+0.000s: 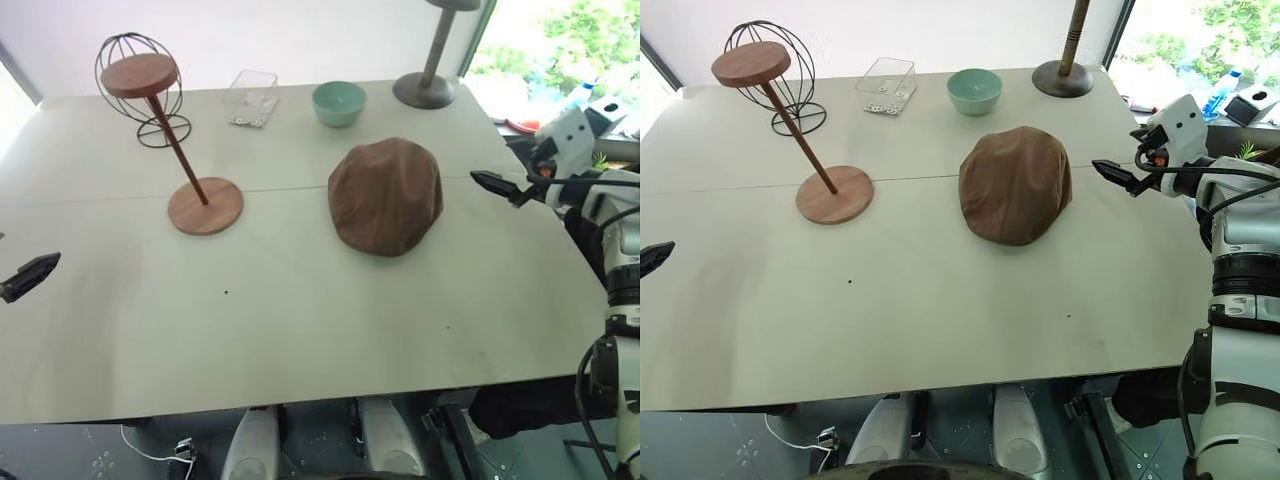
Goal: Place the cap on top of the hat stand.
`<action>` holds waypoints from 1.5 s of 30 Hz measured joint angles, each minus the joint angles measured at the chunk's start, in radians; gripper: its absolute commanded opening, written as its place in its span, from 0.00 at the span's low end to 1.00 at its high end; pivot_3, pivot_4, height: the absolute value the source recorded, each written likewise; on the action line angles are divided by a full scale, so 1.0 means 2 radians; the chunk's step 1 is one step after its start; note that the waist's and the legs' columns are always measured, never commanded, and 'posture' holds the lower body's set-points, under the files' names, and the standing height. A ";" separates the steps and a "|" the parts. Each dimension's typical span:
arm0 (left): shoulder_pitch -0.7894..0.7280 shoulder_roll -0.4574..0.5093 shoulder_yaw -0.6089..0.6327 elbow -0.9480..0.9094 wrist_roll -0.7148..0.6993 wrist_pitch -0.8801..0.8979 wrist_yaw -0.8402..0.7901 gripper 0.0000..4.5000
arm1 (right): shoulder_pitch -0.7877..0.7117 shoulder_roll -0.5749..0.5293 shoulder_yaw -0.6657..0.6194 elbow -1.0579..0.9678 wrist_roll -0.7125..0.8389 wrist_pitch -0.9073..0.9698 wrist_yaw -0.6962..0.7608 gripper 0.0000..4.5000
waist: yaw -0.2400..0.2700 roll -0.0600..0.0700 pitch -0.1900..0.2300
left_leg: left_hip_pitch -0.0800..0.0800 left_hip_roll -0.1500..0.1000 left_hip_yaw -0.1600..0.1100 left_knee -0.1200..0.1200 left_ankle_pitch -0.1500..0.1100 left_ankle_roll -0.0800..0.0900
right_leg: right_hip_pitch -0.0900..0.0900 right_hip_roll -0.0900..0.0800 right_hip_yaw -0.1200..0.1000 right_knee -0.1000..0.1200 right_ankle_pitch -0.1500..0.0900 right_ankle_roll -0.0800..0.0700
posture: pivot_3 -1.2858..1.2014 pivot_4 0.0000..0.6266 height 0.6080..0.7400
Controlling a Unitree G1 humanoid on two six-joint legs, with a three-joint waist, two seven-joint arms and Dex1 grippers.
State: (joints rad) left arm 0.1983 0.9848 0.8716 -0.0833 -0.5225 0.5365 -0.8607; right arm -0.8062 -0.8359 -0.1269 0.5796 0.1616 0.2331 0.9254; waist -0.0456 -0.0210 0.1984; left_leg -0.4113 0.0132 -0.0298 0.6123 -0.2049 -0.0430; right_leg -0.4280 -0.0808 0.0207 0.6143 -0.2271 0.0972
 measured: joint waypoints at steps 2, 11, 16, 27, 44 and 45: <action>-0.003 0.001 0.000 0.000 0.004 -0.001 0.000 1.00 | 0.000 0.000 0.000 0.000 -0.001 -0.002 0.002 0.99 | 0.000 0.000 0.000 | 0.000 0.000 0.000 0.000 0.000 0.000 | 0.000 0.000 0.000 0.000 0.000 0.000 | 0.52 0.24 1.00; -0.025 0.001 0.000 0.001 0.005 0.004 0.000 1.00 | 0.000 0.000 0.000 0.000 -0.005 -0.018 0.002 0.99 | 0.000 0.000 0.000 | 0.000 0.000 0.000 0.000 0.000 0.000 | 0.000 0.000 0.000 0.000 0.000 0.000 | 0.52 0.24 1.00; -0.040 0.002 -0.003 0.007 0.005 0.004 -0.003 1.00 | 0.000 0.000 0.000 0.006 -0.005 -0.017 0.003 0.99 | 0.000 0.000 0.000 | 0.000 0.000 0.000 0.000 0.000 0.000 | 0.000 0.000 0.000 0.000 0.000 0.000 | 0.52 0.24 1.00; -0.140 0.062 -0.059 -0.063 -0.117 0.122 -0.061 1.00 | 0.010 -0.016 0.014 -0.119 -0.017 0.015 0.011 0.99 | 0.001 0.000 0.000 | 0.000 0.000 0.000 0.001 0.000 0.000 | 0.000 0.001 0.001 0.002 0.000 0.000 | 0.52 0.24 1.00; -0.312 0.123 -0.314 -0.088 -0.164 0.130 -0.222 1.00 | 0.221 0.015 0.137 -0.525 -0.095 0.195 -0.104 0.99 | 0.005 0.000 0.000 | 0.000 0.000 0.001 0.002 0.000 0.000 | 0.000 0.001 0.001 0.002 0.000 0.000 | 0.52 0.24 1.00; -0.323 0.118 -0.324 -0.084 -0.161 0.129 -0.224 1.00 | 0.230 0.017 0.149 -0.532 -0.105 0.194 -0.112 0.99 | 0.005 0.000 0.000 | 0.000 0.000 0.001 0.002 0.000 0.000 | 0.000 0.001 0.001 0.003 0.000 0.000 | 0.52 0.24 1.00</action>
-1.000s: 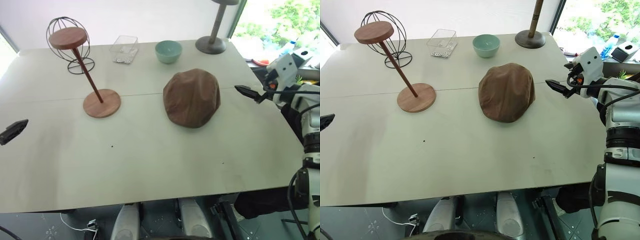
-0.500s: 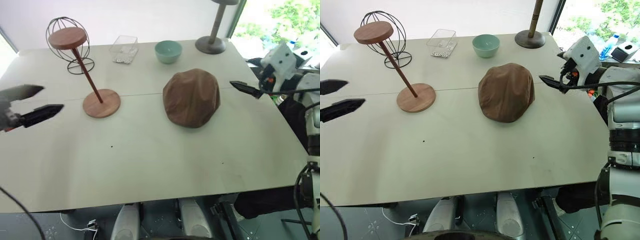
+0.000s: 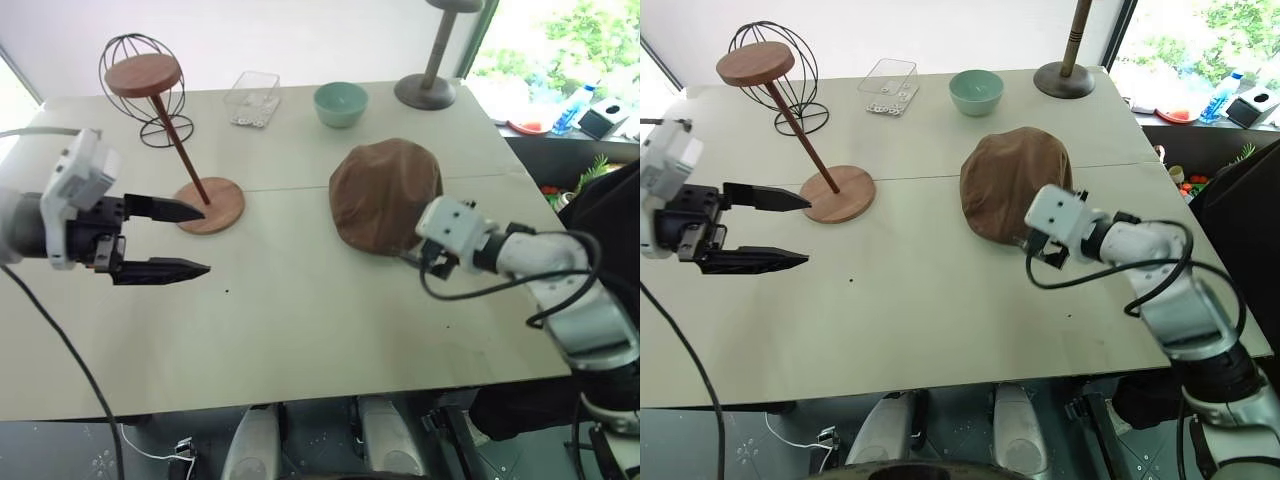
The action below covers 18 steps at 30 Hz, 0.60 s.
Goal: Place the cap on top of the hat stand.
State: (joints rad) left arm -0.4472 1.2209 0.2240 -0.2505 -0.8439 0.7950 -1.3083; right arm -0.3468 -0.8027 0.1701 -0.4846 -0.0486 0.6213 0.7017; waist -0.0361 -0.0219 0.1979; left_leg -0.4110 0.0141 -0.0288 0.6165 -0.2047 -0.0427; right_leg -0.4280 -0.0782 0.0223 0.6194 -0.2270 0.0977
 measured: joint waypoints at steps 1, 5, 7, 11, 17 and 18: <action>-0.009 -0.004 -0.010 0.003 0.003 0.000 -0.002 1.00 | 0.006 0.001 0.012 -0.004 -0.013 -0.002 -0.009 0.99 | -0.001 0.000 0.000 | 0.000 0.000 0.000 0.000 0.000 0.000 | 0.000 0.000 0.000 0.000 0.000 0.000 | 0.52 0.24 1.00; -0.039 -0.017 -0.040 0.011 0.014 0.000 -0.011 1.00 | 0.022 0.020 0.063 -0.001 -0.073 -0.024 -0.047 0.99 | -0.003 0.000 0.000 | 0.000 0.000 0.000 0.000 0.000 0.000 | 0.000 0.000 0.000 0.000 0.000 0.000 | 0.52 0.24 1.00; -0.045 -0.020 -0.047 0.013 0.017 0.000 -0.014 1.00 | 0.028 0.023 0.086 0.011 -0.104 -0.044 -0.064 0.99 | -0.003 0.000 0.000 | 0.000 0.000 0.000 0.000 0.000 0.000 | 0.000 0.000 0.000 0.000 0.000 0.000 | 0.52 0.24 1.00; -0.066 -0.024 -0.059 0.020 0.024 0.001 -0.019 1.00 | 0.025 0.053 0.112 0.062 -0.163 -0.083 -0.108 0.99 | -0.003 -0.001 0.000 | 0.000 0.000 0.000 0.000 0.000 0.000 | 0.000 0.000 0.000 0.000 0.000 0.000 | 0.52 0.24 1.00; -0.080 -0.034 -0.070 0.021 0.028 0.002 -0.021 1.00 | 0.000 0.096 0.126 0.139 -0.218 -0.134 -0.164 0.99 | -0.003 -0.003 -0.001 | 0.001 0.000 -0.001 0.001 0.000 0.000 | 0.001 0.000 0.000 0.001 0.000 0.000 | 0.52 0.24 1.00; -0.082 -0.035 -0.072 0.022 0.030 0.003 -0.021 1.00 | -0.003 0.100 0.127 0.151 -0.225 -0.142 -0.172 0.99 | -0.003 -0.003 -0.001 | 0.001 0.000 -0.001 0.002 0.000 0.000 | 0.001 0.000 0.000 0.001 0.000 0.000 | 0.52 0.24 1.00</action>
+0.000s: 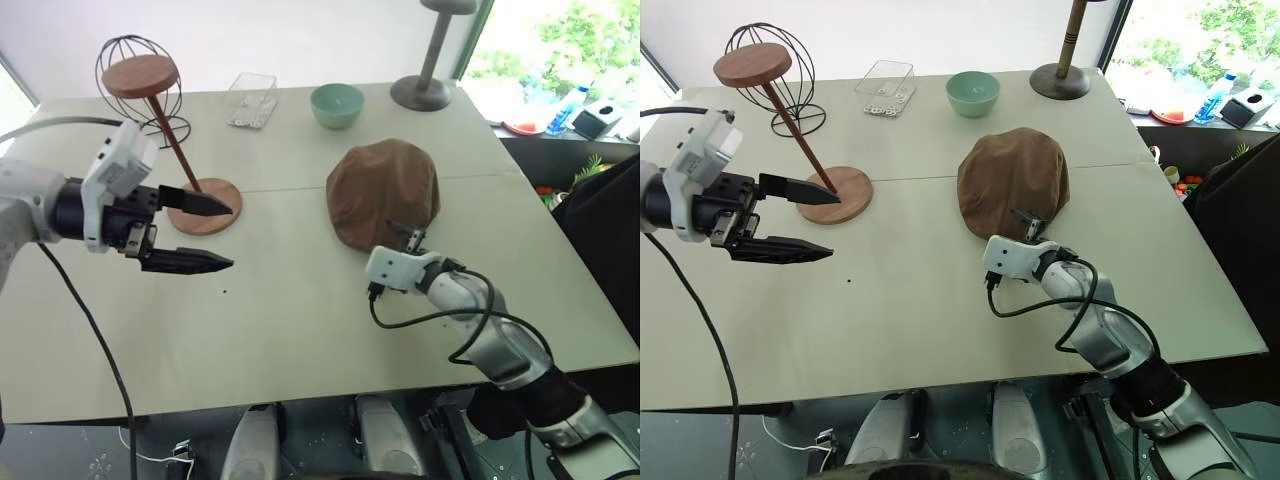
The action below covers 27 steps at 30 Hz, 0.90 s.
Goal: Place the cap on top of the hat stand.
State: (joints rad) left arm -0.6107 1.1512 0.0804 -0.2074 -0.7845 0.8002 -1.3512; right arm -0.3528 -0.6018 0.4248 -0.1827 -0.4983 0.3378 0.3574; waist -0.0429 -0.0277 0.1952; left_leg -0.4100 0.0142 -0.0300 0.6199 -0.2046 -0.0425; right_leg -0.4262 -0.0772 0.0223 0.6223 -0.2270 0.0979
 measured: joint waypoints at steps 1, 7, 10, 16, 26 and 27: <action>-0.004 -0.001 -0.002 0.000 0.001 0.001 0.000 1.00 | -0.004 0.006 0.000 0.014 -0.006 -0.008 -0.010 0.99 | 0.000 0.000 0.000 | 0.000 0.000 0.000 0.001 0.000 0.000 | 0.000 0.000 0.000 0.000 0.000 0.000 | 0.52 0.24 1.00; -0.016 -0.007 -0.005 0.005 0.005 0.009 0.001 1.00 | -0.033 0.037 0.000 0.091 -0.034 -0.038 -0.053 0.99 | 0.001 -0.002 -0.002 | 0.000 0.000 -0.001 0.004 0.000 0.000 | 0.001 0.000 0.000 0.003 -0.001 0.001 | 0.52 0.24 1.00; -0.016 -0.008 -0.005 0.006 0.006 0.009 0.002 1.00 | -0.050 0.039 0.001 0.130 -0.039 -0.061 -0.067 0.99 | 0.002 -0.004 -0.002 | 0.000 0.000 -0.001 0.005 0.000 0.000 | 0.002 0.000 0.000 0.003 -0.001 0.001 | 0.52 0.24 1.00; -0.015 -0.013 -0.004 0.005 0.006 0.008 0.009 1.00 | -0.061 0.042 0.000 0.176 -0.044 -0.094 -0.082 0.70 | 0.004 -0.006 -0.004 | 0.001 0.000 -0.001 0.005 0.000 0.000 | 0.003 0.000 0.000 0.003 0.000 0.000 | 0.52 0.24 1.00; -0.004 -0.015 0.001 0.001 0.006 0.005 0.021 1.00 | -0.051 0.041 -0.025 0.177 -0.049 -0.098 -0.082 0.01 | 0.007 -0.006 -0.004 | 0.001 0.000 -0.001 0.004 0.000 0.000 | 0.002 0.000 0.000 0.003 0.000 0.000 | 0.52 0.24 1.00; -0.004 -0.015 0.006 0.000 0.006 0.005 0.023 1.00 | -0.050 0.041 -0.028 0.173 -0.049 -0.097 -0.082 0.01 | 0.007 -0.006 -0.004 | 0.001 0.000 -0.001 0.004 0.000 0.000 | 0.002 0.000 0.000 0.003 0.000 0.000 | 0.52 0.24 1.00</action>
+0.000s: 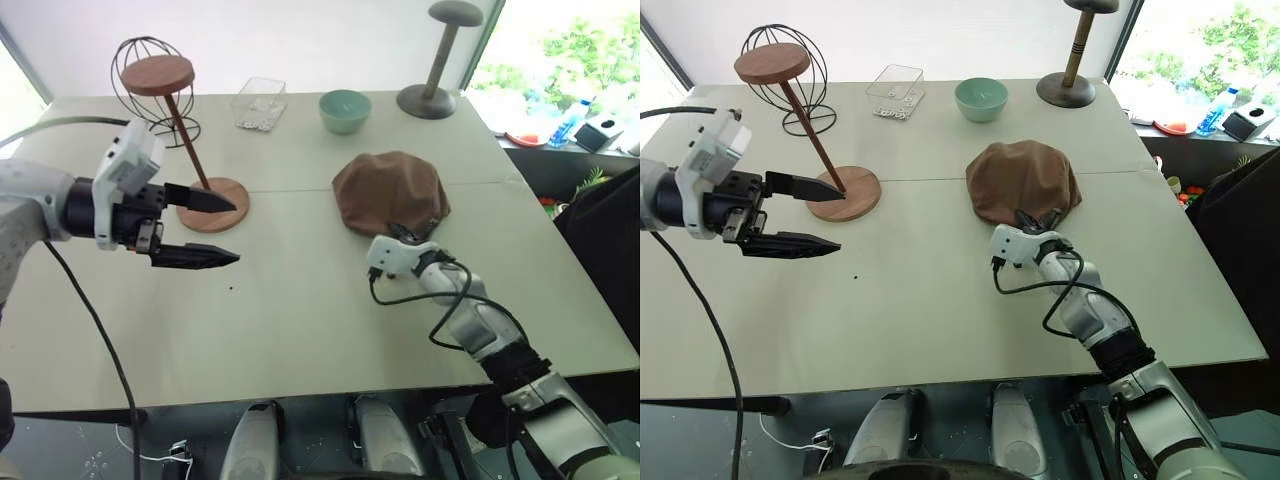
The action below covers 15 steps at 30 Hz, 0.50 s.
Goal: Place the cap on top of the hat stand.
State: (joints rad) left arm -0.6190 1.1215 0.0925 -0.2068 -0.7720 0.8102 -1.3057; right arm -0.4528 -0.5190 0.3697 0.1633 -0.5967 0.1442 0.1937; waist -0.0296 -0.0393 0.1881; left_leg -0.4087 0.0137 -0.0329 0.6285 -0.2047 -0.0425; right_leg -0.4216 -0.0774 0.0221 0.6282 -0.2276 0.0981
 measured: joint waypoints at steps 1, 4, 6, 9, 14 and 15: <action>0.000 0.000 0.003 0.000 0.000 -0.001 0.001 1.00 | 0.001 0.000 -0.001 -0.001 0.000 0.001 0.001 0.01 | 0.000 0.000 0.000 | 0.000 0.000 0.000 0.000 0.000 0.000 | 0.000 0.000 0.000 0.000 0.000 0.000 | 0.52 0.24 1.00; 0.003 0.000 0.006 0.000 0.000 -0.004 0.004 1.00 | 0.002 0.001 -0.007 -0.006 0.001 0.002 0.008 0.01 | 0.001 0.000 0.000 | 0.000 0.000 0.000 0.000 0.000 0.000 | 0.000 0.000 0.000 0.000 0.000 0.000 | 0.52 0.24 1.00; 0.009 0.000 0.010 -0.001 0.000 -0.004 0.011 1.00 | 0.001 0.001 -0.013 -0.013 0.001 0.006 0.015 0.01 | 0.001 0.000 0.000 | 0.000 0.000 0.000 0.000 0.000 0.000 | 0.000 0.000 0.000 0.000 0.000 0.000 | 0.52 0.24 1.00; 0.014 -0.003 0.024 -0.001 -0.002 -0.002 0.025 1.00 | -0.001 -0.001 -0.021 -0.024 0.005 0.012 0.027 0.01 | 0.002 0.000 0.000 | 0.000 0.000 0.000 0.000 0.000 0.000 | 0.000 0.000 0.000 0.000 0.000 0.000 | 0.52 0.24 1.00; 0.027 -0.012 0.083 -0.005 -0.025 0.026 0.073 1.00 | -0.039 -0.012 -0.049 -0.042 0.023 0.023 0.068 0.01 | 0.001 0.002 0.001 | 0.000 0.000 0.000 0.000 0.000 0.000 | -0.001 0.000 0.000 0.000 0.000 0.000 | 0.52 0.24 1.00; 0.032 -0.013 0.095 -0.006 -0.030 0.033 0.084 1.00 | -0.057 -0.016 -0.056 -0.043 0.029 0.023 0.074 0.01 | 0.000 0.003 0.002 | -0.001 0.000 0.000 0.000 0.000 0.000 | -0.001 0.000 0.000 0.000 0.000 0.000 | 0.52 0.24 1.00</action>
State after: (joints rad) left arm -0.5544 1.0951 0.2815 -0.2178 -0.8318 0.8761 -1.1371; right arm -0.5662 -0.5510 0.2574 0.0775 -0.5386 0.1899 0.3417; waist -0.0288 -0.0335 0.1918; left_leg -0.4099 0.0138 -0.0323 0.6281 -0.2047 -0.0425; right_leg -0.4242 -0.0774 0.0223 0.6287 -0.2275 0.0983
